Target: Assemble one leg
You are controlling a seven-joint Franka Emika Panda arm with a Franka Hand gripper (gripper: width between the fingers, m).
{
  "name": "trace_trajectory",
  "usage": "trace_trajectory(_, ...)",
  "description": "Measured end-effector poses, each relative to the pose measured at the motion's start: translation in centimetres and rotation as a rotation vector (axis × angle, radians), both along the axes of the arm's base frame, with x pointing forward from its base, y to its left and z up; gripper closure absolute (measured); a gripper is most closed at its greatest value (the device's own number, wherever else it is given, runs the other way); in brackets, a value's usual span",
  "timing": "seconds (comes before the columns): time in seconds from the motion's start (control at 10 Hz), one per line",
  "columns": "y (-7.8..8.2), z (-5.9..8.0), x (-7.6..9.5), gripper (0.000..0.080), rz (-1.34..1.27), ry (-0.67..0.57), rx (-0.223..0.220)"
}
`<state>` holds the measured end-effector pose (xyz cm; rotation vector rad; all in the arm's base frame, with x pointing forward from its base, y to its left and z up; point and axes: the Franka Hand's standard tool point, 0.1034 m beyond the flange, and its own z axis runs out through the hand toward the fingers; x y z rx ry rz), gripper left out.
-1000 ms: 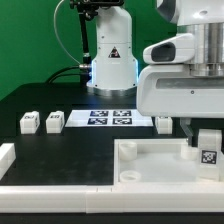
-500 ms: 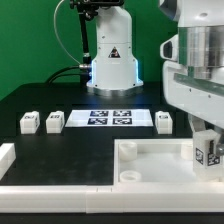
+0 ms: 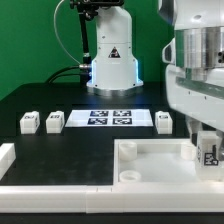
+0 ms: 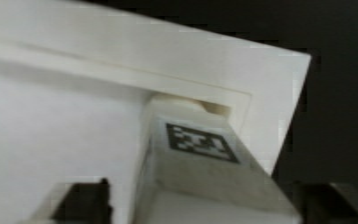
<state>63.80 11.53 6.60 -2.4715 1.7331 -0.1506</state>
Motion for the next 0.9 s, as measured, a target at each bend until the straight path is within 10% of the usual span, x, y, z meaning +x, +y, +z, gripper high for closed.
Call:
trace_trajectory(0.7, 0.03, -0.02, -0.20, 0.0151, 1.108, 0.008, -0.204)
trace_trajectory(0.9, -0.07, 0.16, 0.08, 0.0151, 1.146, 0.016, -0.200)
